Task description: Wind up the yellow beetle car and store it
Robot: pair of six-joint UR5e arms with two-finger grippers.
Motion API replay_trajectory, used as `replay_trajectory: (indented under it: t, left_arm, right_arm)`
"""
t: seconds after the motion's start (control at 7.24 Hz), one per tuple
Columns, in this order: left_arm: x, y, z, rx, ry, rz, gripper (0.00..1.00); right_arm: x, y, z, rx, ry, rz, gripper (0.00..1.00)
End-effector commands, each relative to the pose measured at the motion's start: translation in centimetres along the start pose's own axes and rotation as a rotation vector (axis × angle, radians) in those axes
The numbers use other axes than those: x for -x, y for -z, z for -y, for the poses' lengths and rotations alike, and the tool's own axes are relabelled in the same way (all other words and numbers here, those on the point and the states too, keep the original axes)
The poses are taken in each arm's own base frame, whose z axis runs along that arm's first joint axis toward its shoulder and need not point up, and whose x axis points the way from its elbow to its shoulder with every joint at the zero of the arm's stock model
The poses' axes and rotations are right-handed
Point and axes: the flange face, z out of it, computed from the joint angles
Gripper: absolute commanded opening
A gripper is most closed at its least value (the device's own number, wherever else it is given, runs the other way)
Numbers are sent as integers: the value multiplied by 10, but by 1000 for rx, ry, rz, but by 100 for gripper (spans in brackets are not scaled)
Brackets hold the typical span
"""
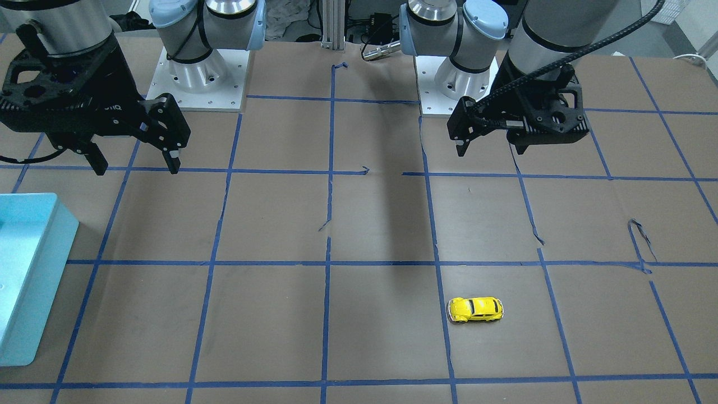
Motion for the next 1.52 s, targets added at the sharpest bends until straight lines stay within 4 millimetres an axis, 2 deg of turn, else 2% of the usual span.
replay_trajectory:
  t: [0.0, 0.14, 0.97, 1.38]
  left_arm:
    - [0, -2, -2, 5, -2, 1, 100]
    - [0, -2, -2, 0, -2, 1, 100]
    - [1, -8, -1, 8, 1, 2, 100]
    - [2, -4, 2, -12, 2, 0, 100]
  right_arm:
    - [1, -1, -12, 108, -2, -3, 100]
    - [-1, 3, -10, 108, -2, -6, 100]
    - [2, 1, -10, 102, -1, -7, 100]
    - [1, 1, -10, 102, 3, -9, 100]
